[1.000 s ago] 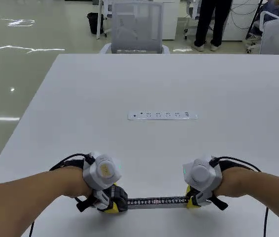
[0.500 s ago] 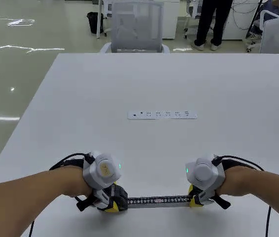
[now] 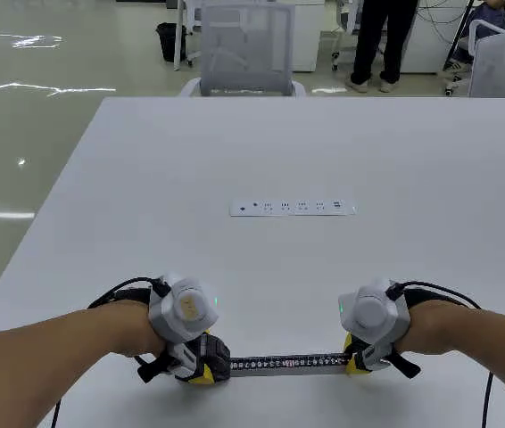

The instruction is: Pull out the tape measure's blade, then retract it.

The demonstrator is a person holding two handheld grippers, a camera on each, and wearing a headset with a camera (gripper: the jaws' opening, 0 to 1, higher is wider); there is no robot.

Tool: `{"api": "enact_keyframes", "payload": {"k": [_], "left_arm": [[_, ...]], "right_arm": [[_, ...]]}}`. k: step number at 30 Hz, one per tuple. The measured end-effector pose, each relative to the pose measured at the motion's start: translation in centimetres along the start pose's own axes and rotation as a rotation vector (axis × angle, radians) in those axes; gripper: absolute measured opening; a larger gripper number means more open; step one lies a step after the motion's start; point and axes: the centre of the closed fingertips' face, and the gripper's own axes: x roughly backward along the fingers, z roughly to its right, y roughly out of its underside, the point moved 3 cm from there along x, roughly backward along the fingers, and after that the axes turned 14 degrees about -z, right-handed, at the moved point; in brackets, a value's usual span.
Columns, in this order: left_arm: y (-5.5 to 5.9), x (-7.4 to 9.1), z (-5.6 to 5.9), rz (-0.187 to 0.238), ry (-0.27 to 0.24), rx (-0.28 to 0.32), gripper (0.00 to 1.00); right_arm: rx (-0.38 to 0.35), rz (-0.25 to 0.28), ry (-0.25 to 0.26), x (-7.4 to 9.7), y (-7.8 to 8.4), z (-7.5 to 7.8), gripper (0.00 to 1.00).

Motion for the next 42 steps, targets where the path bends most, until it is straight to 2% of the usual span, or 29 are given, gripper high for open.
{"api": "enact_keyframes", "payload": {"k": [42], "left_arm": [[0.0, 0.0, 0.0, 0.001, 0.0, 0.001, 0.36]], "right_arm": [[-0.006, -0.012, -0.001, 0.2, 1.2, 0.1, 0.12]]}}
